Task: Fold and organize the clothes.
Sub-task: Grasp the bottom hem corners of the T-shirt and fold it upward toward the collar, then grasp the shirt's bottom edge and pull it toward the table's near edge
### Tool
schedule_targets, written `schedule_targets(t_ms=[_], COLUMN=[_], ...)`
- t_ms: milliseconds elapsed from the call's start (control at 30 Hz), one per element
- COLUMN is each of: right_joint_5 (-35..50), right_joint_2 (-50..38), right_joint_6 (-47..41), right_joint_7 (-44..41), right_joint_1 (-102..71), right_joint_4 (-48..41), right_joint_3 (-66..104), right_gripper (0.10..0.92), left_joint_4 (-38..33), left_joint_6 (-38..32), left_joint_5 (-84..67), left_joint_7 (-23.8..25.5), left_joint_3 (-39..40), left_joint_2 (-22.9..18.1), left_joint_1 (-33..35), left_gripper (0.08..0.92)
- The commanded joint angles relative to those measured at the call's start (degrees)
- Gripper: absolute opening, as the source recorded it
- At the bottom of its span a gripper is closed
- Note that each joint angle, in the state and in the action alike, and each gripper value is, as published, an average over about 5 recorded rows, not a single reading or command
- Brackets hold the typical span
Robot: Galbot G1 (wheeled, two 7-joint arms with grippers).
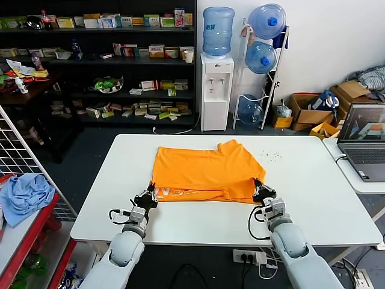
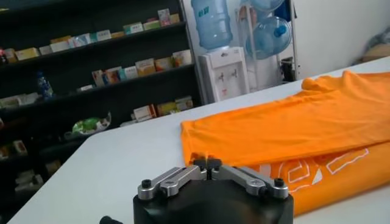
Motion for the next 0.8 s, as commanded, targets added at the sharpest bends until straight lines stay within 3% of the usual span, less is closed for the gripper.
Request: schedule_targets(t_ms=[33,267,600,700,800], right_joint_5=[3.9,6.7,7.3,7.1,6.9], right_joint_2=[-0.4,-3.6,-5.3,-4.8,-4.1], right_joint_6=[-3.6,-10.2,-12.1,-11.9,-11.8], right_joint_7=[0.8,1.0,0.9,0.8,0.6], right_joint_1=[1.3,-6.0,-9.1,-8.7,-8.1], right_joint_4=[0.3,8.1,9.6,8.5,6.9], right_joint_3=[-1.0,1.6,4.1,3.9,3.3], right_gripper=[0.284,0.484,0.77,0.796,0.735], left_joint_4=[1.3,-4.4,-5.4,-4.6,-3.7], left_joint_6=[0.2,3.0,6.4,6.8,6.9], left_joint_5=[-2.1,-9.1,-14.3,-15.4,-15.9], left_joint_7=[-0.3,-1.1,-2.2,-2.0,-1.8], left_joint_3=[1.3,1.0,0.5,0.3,0.2], left_joint_2=[0.5,3.6,4.6,4.3,4.1], left_joint_1=[-1.8,2.7,4.5,3.7,3.0], left_gripper=[0.198,0.397,0.683,0.764,0.77])
